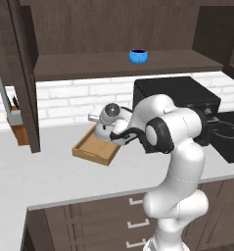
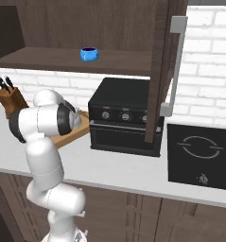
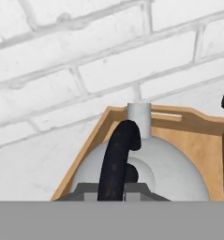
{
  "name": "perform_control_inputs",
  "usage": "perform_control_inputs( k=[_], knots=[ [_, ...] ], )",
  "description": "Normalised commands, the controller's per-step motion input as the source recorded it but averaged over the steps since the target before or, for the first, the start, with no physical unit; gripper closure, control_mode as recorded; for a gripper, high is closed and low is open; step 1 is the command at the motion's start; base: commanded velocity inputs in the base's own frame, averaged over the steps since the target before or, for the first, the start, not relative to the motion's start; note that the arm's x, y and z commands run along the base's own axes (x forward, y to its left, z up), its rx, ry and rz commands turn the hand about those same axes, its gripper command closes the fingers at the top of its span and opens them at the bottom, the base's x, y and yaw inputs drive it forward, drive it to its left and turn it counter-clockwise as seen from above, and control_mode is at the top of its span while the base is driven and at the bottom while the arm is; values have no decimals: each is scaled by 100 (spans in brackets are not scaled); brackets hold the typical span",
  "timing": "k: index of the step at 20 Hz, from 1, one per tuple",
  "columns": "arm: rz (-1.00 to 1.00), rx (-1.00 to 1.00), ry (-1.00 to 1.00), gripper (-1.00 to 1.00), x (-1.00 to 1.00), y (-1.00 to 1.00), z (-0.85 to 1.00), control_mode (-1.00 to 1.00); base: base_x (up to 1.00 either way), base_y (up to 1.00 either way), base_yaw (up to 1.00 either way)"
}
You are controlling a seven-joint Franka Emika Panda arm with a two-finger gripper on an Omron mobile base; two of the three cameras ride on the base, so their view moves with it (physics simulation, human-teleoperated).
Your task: Pick the kettle from the counter and place it on the tray. Then pick the mug from the cabinet and place it on the tray. Then close the cabinet doors.
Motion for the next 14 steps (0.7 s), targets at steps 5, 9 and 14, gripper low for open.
perform_control_inputs(
  k=[5, 9, 14],
  knots=[
    [-3, 0, 0, -100, 16, 0, 0, -100, 0, 0, 0],
    [-2, 0, 0, -100, 16, 0, -1, -100, 0, 0, 0],
    [0, 0, 0, -100, 4, 0, 0, -100, 0, 0, 0]
  ],
)
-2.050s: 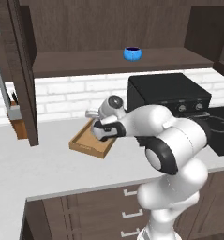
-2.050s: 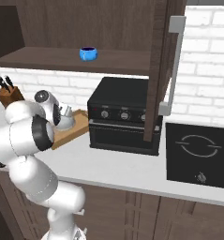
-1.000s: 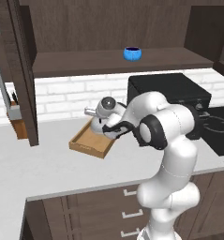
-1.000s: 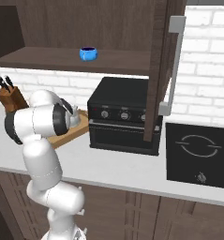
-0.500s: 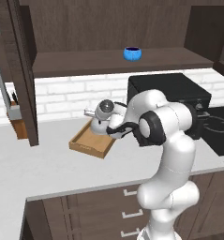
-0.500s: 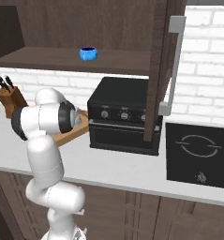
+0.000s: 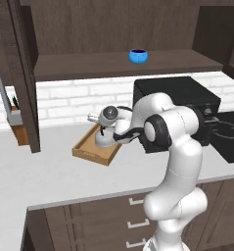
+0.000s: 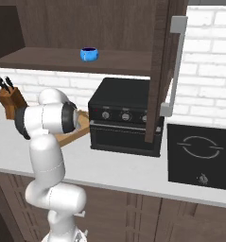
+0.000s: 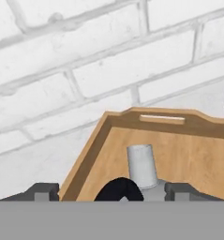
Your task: Pick the kettle from the counter and place it on the tray. Then pick the mug from the cabinet and place it on the tray. Then close the cabinet doors.
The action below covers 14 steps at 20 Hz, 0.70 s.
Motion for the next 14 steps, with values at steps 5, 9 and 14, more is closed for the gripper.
perform_control_inputs(
  k=[5, 9, 14],
  knots=[
    [-1, 0, 0, -100, -3, 0, 1, -100, 0, 0, 0],
    [0, 0, -8, -100, -41, 0, 21, -100, 0, 0, 0],
    [-2, 0, -10, -100, -63, 0, 50, -100, 0, 0, 0]
  ],
)
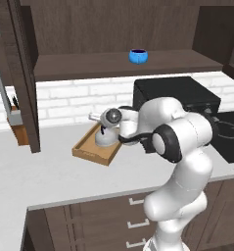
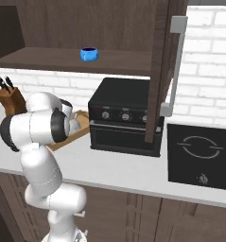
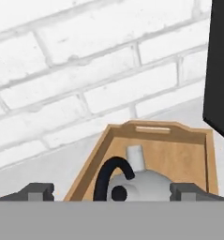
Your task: Pick the kettle from the counter and place it on the tray. Then pick the mug from the cabinet and place it on the tray. Then close the cabinet doors.
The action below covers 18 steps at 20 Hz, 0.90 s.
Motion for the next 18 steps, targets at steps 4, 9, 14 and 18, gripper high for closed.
perform_control_inputs(
  k=[4, 9, 14, 18],
  knots=[
    [0, 0, -1, -100, -78, 0, 61, -100, 0, 0, 0],
    [1, 0, 5, -100, -96, 0, 79, -100, 0, 0, 0],
    [2, 2, 19, -100, -65, -6, 100, -100, 0, 0, 0],
    [0, 0, 31, -100, -38, -12, 96, -100, 0, 0, 0]
  ],
)
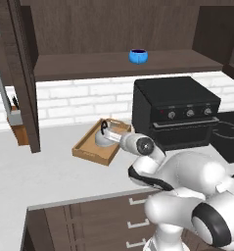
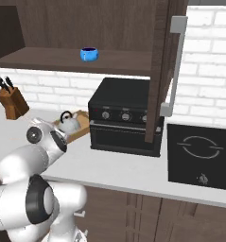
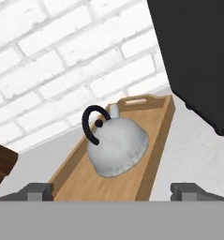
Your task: Pick the kettle from the counter and place it on the tray. Then pick the mug from the cabinet and place it on the tray. Then close the cabinet doors.
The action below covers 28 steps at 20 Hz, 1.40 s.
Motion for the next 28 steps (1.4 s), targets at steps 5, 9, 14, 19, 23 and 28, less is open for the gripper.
perform_control_inputs(
  k=[5, 9, 14, 19, 23, 28],
  knots=[
    [2, 8, 19, -100, 0, -1, 14, -100, 0, 0, 0],
    [6, 6, 10, -100, -2, 0, 32, -100, 0, 0, 0],
    [1, -9, 14, -100, 0, 0, 26, -100, 0, 0, 0],
    [0, -17, 7, -100, 0, -8, 76, -100, 0, 0, 0],
    [0, -13, 6, -100, -4, -24, 89, -100, 0, 0, 0],
    [0, -16, 7, -100, 0, -20, 65, -100, 0, 0, 0]
  ],
)
